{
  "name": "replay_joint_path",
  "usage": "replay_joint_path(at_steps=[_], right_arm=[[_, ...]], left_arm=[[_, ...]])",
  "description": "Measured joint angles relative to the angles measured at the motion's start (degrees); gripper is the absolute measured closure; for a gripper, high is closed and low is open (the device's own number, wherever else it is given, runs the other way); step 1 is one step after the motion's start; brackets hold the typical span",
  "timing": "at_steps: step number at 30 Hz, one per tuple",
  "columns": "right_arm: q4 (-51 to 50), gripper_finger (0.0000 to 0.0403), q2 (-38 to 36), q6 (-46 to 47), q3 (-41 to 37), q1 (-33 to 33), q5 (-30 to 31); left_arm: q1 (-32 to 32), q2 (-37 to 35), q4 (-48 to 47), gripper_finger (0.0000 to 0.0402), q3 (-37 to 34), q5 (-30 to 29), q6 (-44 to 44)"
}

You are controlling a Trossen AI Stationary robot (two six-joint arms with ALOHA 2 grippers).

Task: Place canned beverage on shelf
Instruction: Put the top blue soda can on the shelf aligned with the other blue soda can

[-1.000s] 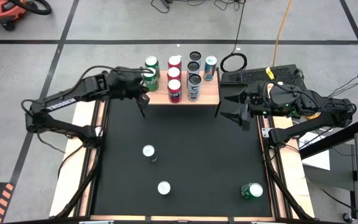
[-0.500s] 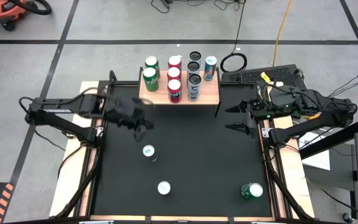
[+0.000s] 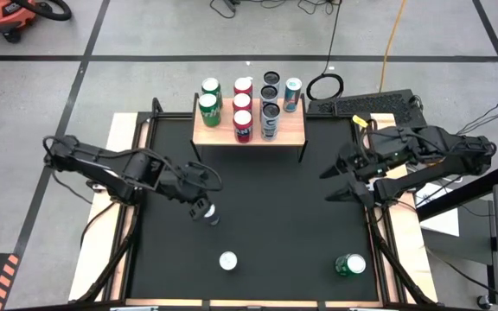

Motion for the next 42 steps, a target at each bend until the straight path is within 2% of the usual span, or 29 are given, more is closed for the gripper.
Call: replay_joint_path(at_steps=[7,12,16,23,31,35,42], right_arm=[[-0.8,0.0035,0.1,3.2,0.0,2.1,0.5],[-1.1,0.0035,0.3,6.1,0.0,2.9,4.1],[-1.0,0.0035,0.8,7.9,0.0,2.9,6.8],[-0.6,0.0035,3.1,11.7,0.0,2.9,8.0],[3.4,0.0035,7.8,12.5,0.0,2.9,8.0],[7.5,0.0035,9.9,12.5,0.0,2.9,8.0],[13.1,0.0035,12.3,12.0,0.0,2.9,7.9]], left_arm=[[-1.3,4.2,-1.3,0.0054,0.0,-0.6,9.4],[-1.3,7.0,-2.0,0.0006,-0.1,2.5,15.2],[-1.3,8.5,-2.0,0.0005,-2.7,2.9,20.7],[-1.1,8.8,-1.9,0.0006,-8.9,1.6,22.6],[-0.9,8.7,7.2,0.0006,-12.8,1.6,25.4],[-0.4,8.7,7.4,0.0007,-14.0,1.7,25.3],[-0.4,8.7,7.7,0.0055,-14.1,1.9,25.5]])
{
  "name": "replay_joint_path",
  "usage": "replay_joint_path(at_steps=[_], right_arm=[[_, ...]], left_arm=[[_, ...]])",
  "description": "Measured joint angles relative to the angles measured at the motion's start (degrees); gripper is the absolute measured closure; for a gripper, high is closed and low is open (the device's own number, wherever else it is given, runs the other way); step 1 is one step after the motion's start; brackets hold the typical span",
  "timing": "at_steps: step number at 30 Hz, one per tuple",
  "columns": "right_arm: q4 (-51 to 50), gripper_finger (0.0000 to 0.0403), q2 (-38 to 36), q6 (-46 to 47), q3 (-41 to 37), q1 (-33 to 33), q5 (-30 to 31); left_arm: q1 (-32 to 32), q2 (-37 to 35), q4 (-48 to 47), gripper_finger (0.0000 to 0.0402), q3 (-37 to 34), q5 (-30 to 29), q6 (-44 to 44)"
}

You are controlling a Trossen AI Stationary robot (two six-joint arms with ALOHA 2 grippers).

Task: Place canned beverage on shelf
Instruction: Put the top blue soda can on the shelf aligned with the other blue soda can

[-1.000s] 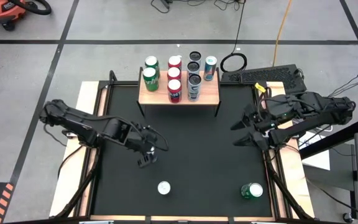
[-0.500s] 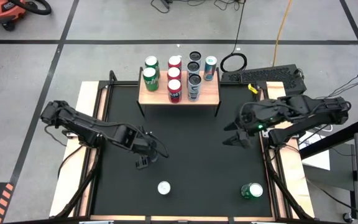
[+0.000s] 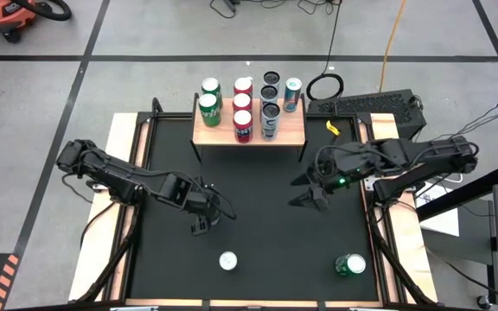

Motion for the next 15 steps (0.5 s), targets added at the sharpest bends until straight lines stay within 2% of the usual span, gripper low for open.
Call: replay_joint_path(at_steps=[10,15], right_arm=[[0.1,0.0035,1.8,0.0,0.0,1.4,1.4],[0.1,0.0035,2.3,-0.3,0.0,1.8,3.6]], left_arm=[[0.0,0.0,1.3,0.015,0.0,0.5,0.2],[0.0,0.0,2.8,0.0174,0.0,0.5,0.2]])
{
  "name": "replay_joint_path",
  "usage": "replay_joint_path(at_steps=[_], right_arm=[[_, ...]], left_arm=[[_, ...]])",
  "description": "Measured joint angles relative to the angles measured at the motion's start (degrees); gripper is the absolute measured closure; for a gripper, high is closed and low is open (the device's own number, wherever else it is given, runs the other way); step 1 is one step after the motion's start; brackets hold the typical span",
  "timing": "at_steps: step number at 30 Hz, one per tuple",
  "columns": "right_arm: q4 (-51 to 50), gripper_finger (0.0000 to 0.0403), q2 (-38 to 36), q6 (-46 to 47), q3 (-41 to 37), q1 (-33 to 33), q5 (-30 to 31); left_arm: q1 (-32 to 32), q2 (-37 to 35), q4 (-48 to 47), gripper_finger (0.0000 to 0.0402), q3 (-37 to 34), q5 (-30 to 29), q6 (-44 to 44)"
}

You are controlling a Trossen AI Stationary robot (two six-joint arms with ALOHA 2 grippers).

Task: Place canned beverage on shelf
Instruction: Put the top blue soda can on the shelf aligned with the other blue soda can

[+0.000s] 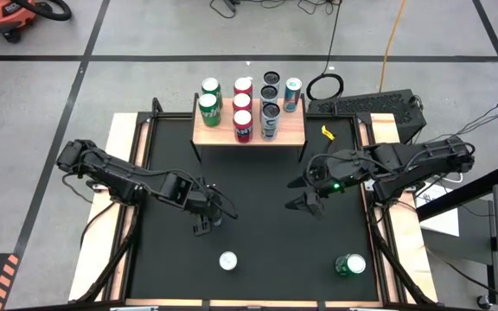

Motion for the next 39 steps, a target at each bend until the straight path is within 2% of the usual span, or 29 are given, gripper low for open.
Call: replay_joint_path(at_steps=[8,14,20,23,34,39], right_arm=[[0.0,0.0035,0.3,-0.4,0.0,0.0,1.0],[0.0,0.0035,0.3,-3.9,0.0,0.0,1.6],[-0.3,0.0035,1.7,-9.7,0.0,0.5,5.6],[-1.0,0.0035,3.3,-9.3,0.0,1.1,8.5],[0.0,0.0032,10.2,-14.4,-0.1,1.1,8.3],[0.5,0.0011,11.0,-14.6,-0.1,0.7,8.1]], left_arm=[[0.0,0.0,-0.4,0.0171,0.0,0.0,-0.9],[0.0,0.0,-1.2,0.0171,1.2,0.4,-6.7],[1.7,-0.1,-2.7,0.0171,5.3,0.4,-16.1],[2.9,-0.1,-2.6,0.0171,8.1,0.4,-20.8],[6.8,-0.1,-1.9,0.0171,18.3,0.4,-36.5],[8.0,-0.1,-1.7,0.0171,20.6,0.4,-45.3]])
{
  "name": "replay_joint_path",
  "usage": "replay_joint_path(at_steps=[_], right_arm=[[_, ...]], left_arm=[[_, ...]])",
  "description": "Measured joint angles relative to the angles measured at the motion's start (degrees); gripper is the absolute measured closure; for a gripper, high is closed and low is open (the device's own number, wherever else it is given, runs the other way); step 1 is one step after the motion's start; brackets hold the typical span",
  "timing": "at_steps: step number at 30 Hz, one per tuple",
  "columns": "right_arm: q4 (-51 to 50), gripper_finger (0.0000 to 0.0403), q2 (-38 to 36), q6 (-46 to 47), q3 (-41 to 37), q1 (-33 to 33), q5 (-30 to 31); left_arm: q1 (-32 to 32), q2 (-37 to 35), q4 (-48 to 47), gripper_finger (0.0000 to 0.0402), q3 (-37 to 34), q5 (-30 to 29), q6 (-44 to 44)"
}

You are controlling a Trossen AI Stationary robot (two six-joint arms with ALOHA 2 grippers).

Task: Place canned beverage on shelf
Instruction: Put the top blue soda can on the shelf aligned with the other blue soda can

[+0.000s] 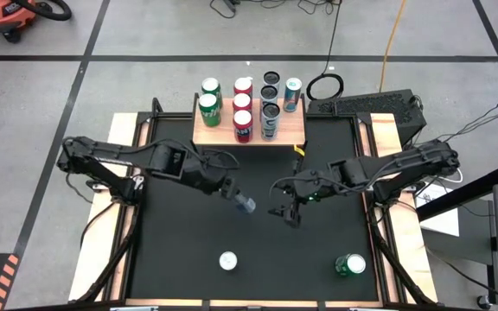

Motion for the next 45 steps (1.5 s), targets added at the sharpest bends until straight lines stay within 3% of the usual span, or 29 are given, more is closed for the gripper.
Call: replay_joint_path(at_steps=[10,16,34,37,45], right_arm=[[6.6,0.0003,2.6,-3.5,0.0,-0.8,0.2],[6.4,0.0003,3.7,-3.6,0.0,-0.9,6.3],[11.6,0.0012,5.4,-6.6,0.0,-6.0,3.4],[13.0,0.0027,5.4,-7.9,0.0,-6.1,3.3],[14.2,0.0114,6.1,-9.5,0.0,-6.0,2.7]], left_arm=[[1.5,0.0,6.7,0.0171,0.1,-0.8,-10.6],[1.7,0.0,10.5,0.0171,0.1,-1.9,-10.7],[1.7,0.0,14.0,0.0171,0.1,-3.4,-10.7],[1.7,0.1,14.7,0.0171,0.1,-3.5,-10.7],[1.7,0.1,15.2,0.0171,0.1,-3.5,-10.7]])
